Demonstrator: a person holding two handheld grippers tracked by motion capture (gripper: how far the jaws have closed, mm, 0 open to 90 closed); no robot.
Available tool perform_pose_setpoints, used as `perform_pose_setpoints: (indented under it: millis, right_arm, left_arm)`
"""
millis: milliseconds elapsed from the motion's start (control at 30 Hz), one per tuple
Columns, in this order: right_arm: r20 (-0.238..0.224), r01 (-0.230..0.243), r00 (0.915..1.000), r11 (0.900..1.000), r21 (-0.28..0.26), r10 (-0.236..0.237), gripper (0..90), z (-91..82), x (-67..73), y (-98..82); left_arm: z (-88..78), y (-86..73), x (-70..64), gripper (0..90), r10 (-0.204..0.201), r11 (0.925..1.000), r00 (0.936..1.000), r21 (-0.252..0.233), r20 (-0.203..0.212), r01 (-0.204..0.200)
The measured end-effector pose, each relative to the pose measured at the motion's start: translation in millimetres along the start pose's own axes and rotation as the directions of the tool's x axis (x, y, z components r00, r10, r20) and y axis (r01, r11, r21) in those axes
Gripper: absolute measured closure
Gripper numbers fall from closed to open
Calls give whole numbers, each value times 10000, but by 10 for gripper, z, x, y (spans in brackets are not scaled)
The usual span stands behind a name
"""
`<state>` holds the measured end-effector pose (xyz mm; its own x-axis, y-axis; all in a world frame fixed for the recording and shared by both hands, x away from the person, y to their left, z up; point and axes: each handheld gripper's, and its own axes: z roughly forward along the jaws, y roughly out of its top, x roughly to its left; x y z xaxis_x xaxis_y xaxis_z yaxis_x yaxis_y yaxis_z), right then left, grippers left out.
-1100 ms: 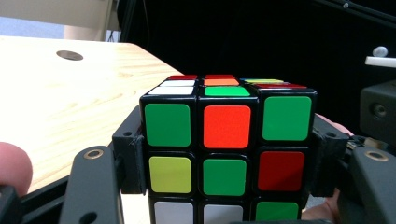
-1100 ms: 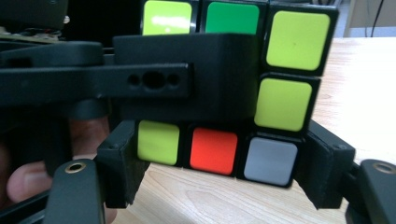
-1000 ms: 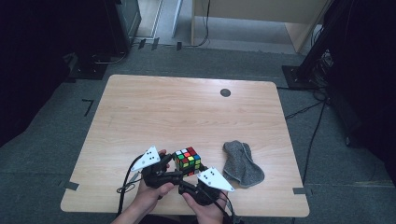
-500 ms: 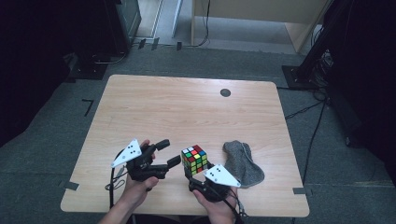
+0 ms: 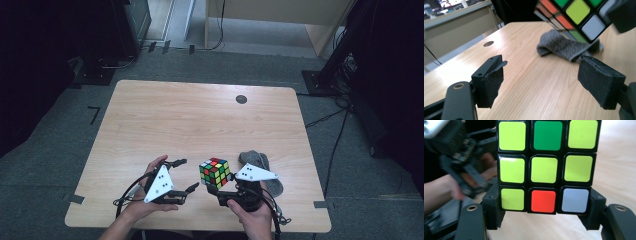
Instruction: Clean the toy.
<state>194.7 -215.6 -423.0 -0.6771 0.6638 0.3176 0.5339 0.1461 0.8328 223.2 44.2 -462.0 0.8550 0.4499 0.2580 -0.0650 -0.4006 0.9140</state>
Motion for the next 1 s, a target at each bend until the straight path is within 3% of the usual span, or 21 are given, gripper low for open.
perform_pose_setpoints:
  millis: [100,267,533,633,733,867,933,1000]
  right_arm:
    - [-471,-72,9988,9972,749,107,341,44,47,32]
    - [-777,-407,9956,9889,1427,522,341,114,66,26]
    - [-1161,-987,9856,9754,1973,1232,338,201,-2,0]
    - [-1269,-1042,9836,9783,1790,1280,330,200,-29,-22]
    - [-1264,-968,9855,9873,1263,1128,255,160,-44,-23]
    - [-1072,-774,9908,9955,541,829,213,25,-90,6]
    - [-545,-623,9965,9980,84,627,208,-80,-122,21]
    - [651,-175,9977,9992,-366,199,201,-179,-174,22]
  left_arm:
    - [17,27,-96,216,790,9969,9969,61,-56,-790]
    - [19,54,-191,227,1688,9856,9856,50,-108,-1688]
    - [64,40,-308,312,2360,9717,9717,108,-50,-2359]
    - [57,23,-269,330,1933,9811,9810,-62,143,-1932]
    - [40,14,-195,334,1484,9889,9886,72,268,-1486]
    - [-5,5,-60,335,487,9988,9984,-7,272,-487]
    - [-31,-10,17,335,30,10000,9997,-30,237,-29]
    - [-51,-37,94,335,-528,9986,9982,-22,286,529]
